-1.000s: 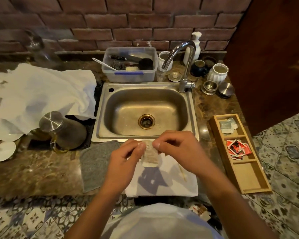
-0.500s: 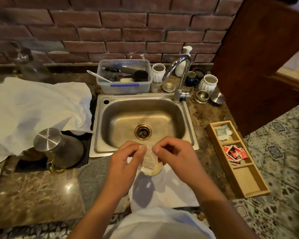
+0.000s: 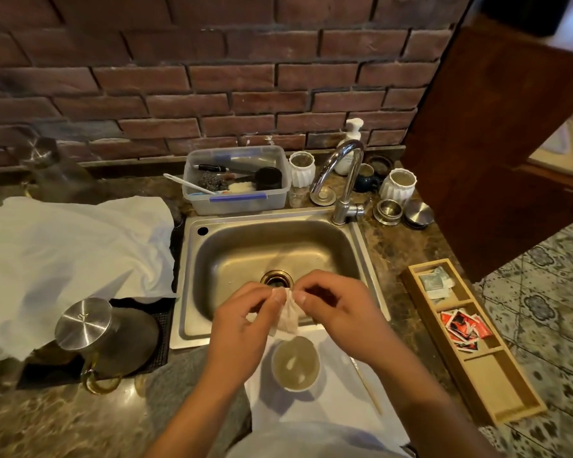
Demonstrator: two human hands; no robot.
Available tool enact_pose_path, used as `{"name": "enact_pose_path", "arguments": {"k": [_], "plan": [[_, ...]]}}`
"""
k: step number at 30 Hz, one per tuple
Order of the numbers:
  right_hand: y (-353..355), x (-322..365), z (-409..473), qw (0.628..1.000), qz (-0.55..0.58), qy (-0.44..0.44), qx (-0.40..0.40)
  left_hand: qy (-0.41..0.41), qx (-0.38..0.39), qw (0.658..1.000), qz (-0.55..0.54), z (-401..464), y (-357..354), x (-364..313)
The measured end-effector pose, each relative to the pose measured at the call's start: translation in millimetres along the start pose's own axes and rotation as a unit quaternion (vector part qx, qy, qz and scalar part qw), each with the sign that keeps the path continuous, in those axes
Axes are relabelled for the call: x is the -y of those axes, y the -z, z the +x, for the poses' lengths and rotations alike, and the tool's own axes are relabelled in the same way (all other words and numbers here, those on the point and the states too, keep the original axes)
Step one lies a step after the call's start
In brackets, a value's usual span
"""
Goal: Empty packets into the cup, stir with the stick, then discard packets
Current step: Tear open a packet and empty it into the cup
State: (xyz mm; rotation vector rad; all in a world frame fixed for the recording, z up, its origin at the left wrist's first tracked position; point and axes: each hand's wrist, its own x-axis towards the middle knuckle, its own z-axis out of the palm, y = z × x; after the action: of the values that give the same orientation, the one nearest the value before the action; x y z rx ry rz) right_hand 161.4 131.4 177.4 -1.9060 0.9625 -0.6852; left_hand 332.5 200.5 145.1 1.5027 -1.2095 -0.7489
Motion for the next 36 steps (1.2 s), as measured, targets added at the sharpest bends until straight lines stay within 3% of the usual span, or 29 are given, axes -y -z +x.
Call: {"name": "enact_pose_path", "arguments": {"k": [2,3,6,7,10,13,18,22,25,31,36], "plan": [[3.2,-4.6,5.3,0.995,-0.095,-0.010,-0.032,-0.016,-0.007,1.000,0.017,4.8,-2.3,-1.4],[5.0,-4.6,6.7,0.995,-0.085,-0.031,-0.039,-0.026,-0.009,0.999,0.028,6.1,-3.3,-2.9],[8.7,1.0,5.8,0.991,0.112,-0.078,-0.017,-0.044,-0.019,0.997,0.054,6.2,-6.2,-6.8],[9.2,1.1,5.0,0.990,0.119,-0.078,-0.005,-0.046,-0.023,0.997,0.063,5.5,-7.1,-6.3],[6.6,-4.9,-0.8,0.998,-0.048,-0.040,0.002,-0.042,-0.035,0.996,0.065,-1.2,-11.5,-3.5],[0.3,-6.0,-4.0,0.992,-0.114,-0.027,-0.044,-0.026,-0.041,0.997,0.053,-6.8,-17.8,-2.5],[-1.6,-6.5,-1.3,0.998,-0.041,-0.045,-0.008,-0.022,-0.039,0.998,0.042,-8.4,-16.2,2.8],[-2.8,-4.2,1.2,0.987,-0.159,-0.024,-0.022,-0.013,-0.041,0.998,0.041,-3.9,-16.3,1.5],[-3.3,-3.3,3.1,0.995,-0.079,-0.051,0.034,-0.012,-0.044,0.998,0.044,-1.3,-15.9,4.0],[9.1,1.0,1.0,0.985,0.154,-0.043,0.061,0.109,0.071,0.981,-0.146,0.2,-16.6,5.7],[14.9,-2.6,1.3,0.993,0.078,-0.007,0.092,0.162,0.103,0.950,-0.245,-3.4,-13.0,14.3]]}}
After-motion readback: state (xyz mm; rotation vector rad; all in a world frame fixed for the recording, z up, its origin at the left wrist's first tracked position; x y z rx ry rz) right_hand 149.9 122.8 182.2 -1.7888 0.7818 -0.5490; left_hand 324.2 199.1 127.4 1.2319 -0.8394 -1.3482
